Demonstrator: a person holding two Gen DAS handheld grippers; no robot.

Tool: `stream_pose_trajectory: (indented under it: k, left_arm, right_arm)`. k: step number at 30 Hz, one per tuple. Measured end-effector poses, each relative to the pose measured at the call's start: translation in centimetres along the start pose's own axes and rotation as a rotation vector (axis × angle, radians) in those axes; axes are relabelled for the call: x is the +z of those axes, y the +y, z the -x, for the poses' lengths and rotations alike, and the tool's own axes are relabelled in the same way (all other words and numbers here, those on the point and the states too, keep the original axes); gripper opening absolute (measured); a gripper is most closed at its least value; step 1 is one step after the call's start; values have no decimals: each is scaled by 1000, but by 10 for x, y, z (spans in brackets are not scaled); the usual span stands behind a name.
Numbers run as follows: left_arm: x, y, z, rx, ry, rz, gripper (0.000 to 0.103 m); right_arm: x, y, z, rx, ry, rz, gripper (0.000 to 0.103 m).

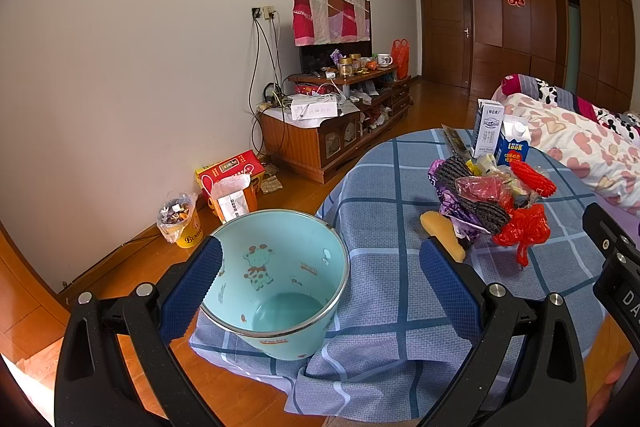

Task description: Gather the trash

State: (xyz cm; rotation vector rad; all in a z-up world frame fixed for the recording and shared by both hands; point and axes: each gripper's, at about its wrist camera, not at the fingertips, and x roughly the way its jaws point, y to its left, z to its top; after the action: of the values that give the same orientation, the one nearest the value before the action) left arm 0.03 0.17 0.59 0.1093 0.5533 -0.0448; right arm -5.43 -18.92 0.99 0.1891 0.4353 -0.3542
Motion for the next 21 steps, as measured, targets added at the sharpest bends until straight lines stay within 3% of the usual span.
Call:
stream_pose_trajectory:
  k: [21]
  left_arm:
    - [0, 0, 0, -2, 0, 2, 97]
  right_arm:
    - [-1, 0, 1, 0, -2, -3, 98]
